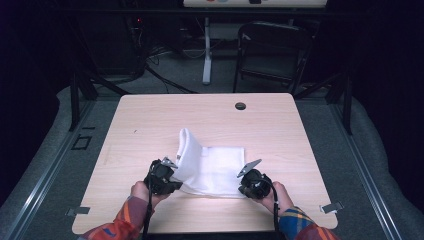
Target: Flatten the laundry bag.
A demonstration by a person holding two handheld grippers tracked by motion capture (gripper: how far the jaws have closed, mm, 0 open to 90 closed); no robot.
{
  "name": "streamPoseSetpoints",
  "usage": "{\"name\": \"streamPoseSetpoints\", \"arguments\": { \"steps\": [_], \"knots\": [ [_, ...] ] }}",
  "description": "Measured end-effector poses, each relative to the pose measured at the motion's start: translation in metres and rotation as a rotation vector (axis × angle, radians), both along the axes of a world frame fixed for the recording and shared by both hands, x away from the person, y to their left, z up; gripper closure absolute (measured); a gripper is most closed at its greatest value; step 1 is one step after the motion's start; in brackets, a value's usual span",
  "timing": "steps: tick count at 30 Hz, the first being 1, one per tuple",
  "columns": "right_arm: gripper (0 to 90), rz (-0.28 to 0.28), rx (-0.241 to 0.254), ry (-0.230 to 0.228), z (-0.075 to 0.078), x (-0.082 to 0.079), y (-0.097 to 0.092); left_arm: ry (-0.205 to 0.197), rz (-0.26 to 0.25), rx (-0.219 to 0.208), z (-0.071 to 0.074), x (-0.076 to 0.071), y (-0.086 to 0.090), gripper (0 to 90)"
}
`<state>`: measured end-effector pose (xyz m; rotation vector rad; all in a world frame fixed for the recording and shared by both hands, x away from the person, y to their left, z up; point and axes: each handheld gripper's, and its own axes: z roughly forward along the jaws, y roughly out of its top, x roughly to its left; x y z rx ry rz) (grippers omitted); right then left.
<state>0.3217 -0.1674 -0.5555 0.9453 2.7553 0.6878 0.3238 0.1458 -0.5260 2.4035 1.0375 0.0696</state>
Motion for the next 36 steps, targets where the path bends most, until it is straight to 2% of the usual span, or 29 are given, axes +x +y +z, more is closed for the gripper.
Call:
{"name": "streamPoseSetpoints", "arguments": {
  "steps": [7,9,12,14,16,20,25,27,28,29,30,31,32,34,36],
  "knots": [
    [90.0,-0.006,-0.022,0.002,0.001,0.002,-0.003,0.023,-0.024,0.014,-0.003,0.0,-0.001,86.0],
    [90.0,-0.015,-0.012,0.003,0.001,0.002,-0.004,0.031,-0.025,0.014,-0.004,-0.001,0.0,85.7],
    [90.0,-0.013,-0.02,0.003,0.001,0.003,-0.005,0.047,-0.029,0.02,-0.005,-0.002,0.002,82.5],
    [90.0,-0.015,-0.022,0.003,0.001,0.003,-0.006,0.053,-0.022,0.038,-0.004,-0.003,0.005,75.3],
    [90.0,-0.016,-0.022,0.003,0.001,0.003,-0.007,0.06,-0.003,0.058,-0.005,-0.003,0.009,61.8],
    [89.9,-0.024,-0.018,0.006,0.001,0.004,-0.008,0.073,0.038,0.08,-0.005,-0.004,0.022,42.8],
    [86.5,-0.026,-0.035,0.006,0.003,0.005,-0.01,0.072,0.098,0.054,-0.003,-0.007,0.041,29.2],
    [80.1,-0.03,-0.032,0.001,0.005,0.006,-0.012,0.053,0.127,0.045,0.001,-0.009,0.047,25.4],
    [75.2,-0.044,-0.012,-0.005,0.006,0.005,-0.012,0.041,0.138,0.038,0.003,-0.01,0.05,24.4],
    [69.8,-0.044,-0.034,-0.004,0.009,0.007,-0.013,0.032,0.145,0.035,0.004,-0.011,0.053,22.5],
    [66.1,-0.058,-0.019,-0.001,0.01,0.007,-0.014,0.021,0.16,0.026,0.006,-0.012,0.056,20.9],
    [58.5,-0.065,-0.012,0.006,0.013,0.007,-0.015,0.003,0.171,0.013,0.008,-0.013,0.058,19.8],
    [51.2,-0.077,-0.008,0.005,0.015,0.007,-0.017,-0.011,0.171,-0.002,0.01,-0.013,0.059,18.4],
    [36.0,-0.089,0.022,0.008,0.019,0.006,-0.021,-0.05,0.171,-0.006,0.015,-0.014,0.057,16.2],
    [26.6,-0.113,0.036,0.002,0.023,0.005,-0.025,-0.086,0.142,-0.006,0.019,-0.015,0.052,15.3]
  ]
}}
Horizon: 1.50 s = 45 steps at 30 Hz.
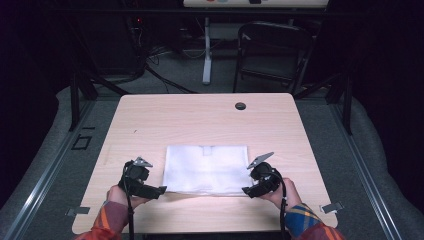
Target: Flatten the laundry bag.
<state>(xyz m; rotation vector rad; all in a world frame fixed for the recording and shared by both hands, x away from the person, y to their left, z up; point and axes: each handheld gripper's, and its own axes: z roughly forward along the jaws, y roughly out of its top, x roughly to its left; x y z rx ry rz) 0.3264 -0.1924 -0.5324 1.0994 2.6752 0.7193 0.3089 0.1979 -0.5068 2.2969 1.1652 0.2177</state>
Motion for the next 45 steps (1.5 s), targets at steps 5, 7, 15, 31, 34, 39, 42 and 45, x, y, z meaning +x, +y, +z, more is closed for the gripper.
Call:
{"name": "streamPoseSetpoints", "arguments": {
  "steps": [5,7,15,31,34,39,42,45],
  "knots": [
    [15.7,-0.028,0.035,0.005,0.008,-0.005,-0.009,-0.066,-0.056,-0.005,0.007,-0.001,-0.02,13.7],
    [14.4,-0.03,0.03,0.006,0.01,-0.006,-0.011,-0.092,-0.083,-0.012,0.009,0.0,-0.027,13.0],
    [11.2,-0.029,0.03,0.014,0.01,-0.006,-0.011,-0.121,-0.244,-0.027,0.009,0.01,-0.063,10.8],
    [5.8,-0.01,0.026,0.019,0.006,-0.005,-0.011,-0.067,-0.463,0.002,-0.018,0.028,-0.138,14.1],
    [7.1,-0.005,0.032,0.015,0.005,-0.005,-0.011,-0.063,-0.486,0.02,-0.021,0.028,-0.149,14.9],
    [8.6,-0.009,0.019,0.022,0.006,-0.005,-0.01,-0.043,-0.5,0.029,-0.032,0.031,-0.162,17.5],
    [9.8,-0.003,0.016,0.03,0.005,-0.004,-0.01,-0.029,-0.516,0.045,-0.038,0.032,-0.17,19.1],
    [10.2,-0.011,0.004,0.031,0.004,-0.004,-0.01,-0.034,-0.543,0.07,-0.041,0.031,-0.177,21.0]
  ]
}}
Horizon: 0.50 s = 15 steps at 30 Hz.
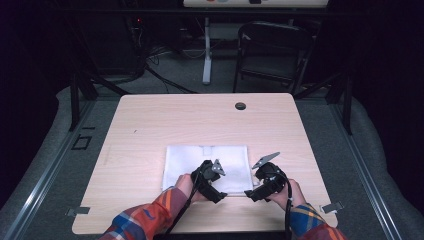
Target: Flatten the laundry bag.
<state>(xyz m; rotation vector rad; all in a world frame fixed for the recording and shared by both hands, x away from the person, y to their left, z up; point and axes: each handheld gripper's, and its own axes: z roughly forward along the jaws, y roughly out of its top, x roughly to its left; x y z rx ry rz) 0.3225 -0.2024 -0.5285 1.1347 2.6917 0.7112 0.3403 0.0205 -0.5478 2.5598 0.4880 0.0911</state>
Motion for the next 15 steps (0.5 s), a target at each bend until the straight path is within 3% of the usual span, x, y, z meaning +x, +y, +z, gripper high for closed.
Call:
{"name": "streamPoseSetpoints", "arguments": {
  "steps": [6,15],
  "knots": [
    [13.9,-0.004,0.013,0.004,-0.0012,-0.0001,0.0,-0.004,-0.003,0.031,-0.0058,0.0,-0.0081,35.1],
    [16.0,-0.003,0.001,0.009,-0.0015,0.0005,0.0,-0.004,-0.03,0.032,-0.0074,-0.0011,-0.0075,59.9]
  ]
}}
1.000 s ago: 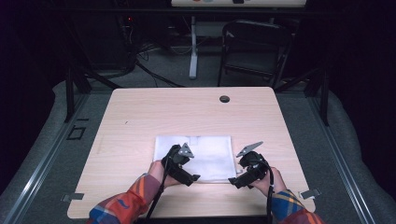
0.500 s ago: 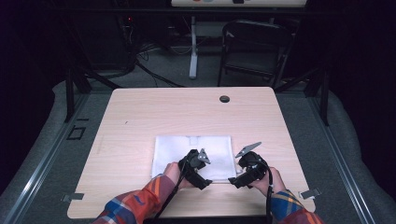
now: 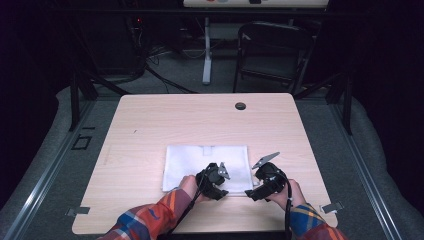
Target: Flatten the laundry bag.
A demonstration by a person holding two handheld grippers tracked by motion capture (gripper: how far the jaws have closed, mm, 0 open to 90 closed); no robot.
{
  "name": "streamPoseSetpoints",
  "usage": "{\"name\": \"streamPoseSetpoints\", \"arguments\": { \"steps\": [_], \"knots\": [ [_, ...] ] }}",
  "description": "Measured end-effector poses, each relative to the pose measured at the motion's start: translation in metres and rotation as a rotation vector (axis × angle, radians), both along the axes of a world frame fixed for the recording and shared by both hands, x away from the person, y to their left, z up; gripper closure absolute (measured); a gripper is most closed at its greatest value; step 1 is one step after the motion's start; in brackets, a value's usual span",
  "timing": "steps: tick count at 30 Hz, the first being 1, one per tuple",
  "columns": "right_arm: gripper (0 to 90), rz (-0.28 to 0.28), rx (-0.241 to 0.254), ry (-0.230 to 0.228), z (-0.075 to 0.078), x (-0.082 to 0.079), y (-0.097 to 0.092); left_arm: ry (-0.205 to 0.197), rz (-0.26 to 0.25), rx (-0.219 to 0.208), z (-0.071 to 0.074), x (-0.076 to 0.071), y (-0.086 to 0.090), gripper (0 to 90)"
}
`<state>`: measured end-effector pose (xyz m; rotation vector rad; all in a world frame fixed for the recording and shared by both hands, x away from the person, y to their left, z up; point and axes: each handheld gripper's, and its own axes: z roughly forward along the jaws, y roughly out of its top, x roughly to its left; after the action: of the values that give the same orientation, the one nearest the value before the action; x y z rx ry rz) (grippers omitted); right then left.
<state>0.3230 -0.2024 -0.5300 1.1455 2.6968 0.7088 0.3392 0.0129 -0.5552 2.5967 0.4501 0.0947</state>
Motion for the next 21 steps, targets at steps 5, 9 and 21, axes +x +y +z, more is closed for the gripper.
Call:
{"name": "streamPoseSetpoints", "arguments": {
  "steps": [5,9,21],
  "knots": [
    [16.2,-0.004,-0.008,-0.002,-0.0005,-0.0002,0.0006,0.004,-0.013,-0.001,0.0007,0.0008,0.001,67.8],
    [16.4,-0.005,-0.008,-0.001,-0.0007,-0.0002,0.0009,0.012,-0.011,-0.021,0.0012,0.0016,0.0026,74.5],
    [24.3,-0.01,-0.006,-0.019,0.0011,-0.002,0.0035,0.009,0.011,-0.015,0.0017,0.0012,0.0021,86.5]
  ]
}}
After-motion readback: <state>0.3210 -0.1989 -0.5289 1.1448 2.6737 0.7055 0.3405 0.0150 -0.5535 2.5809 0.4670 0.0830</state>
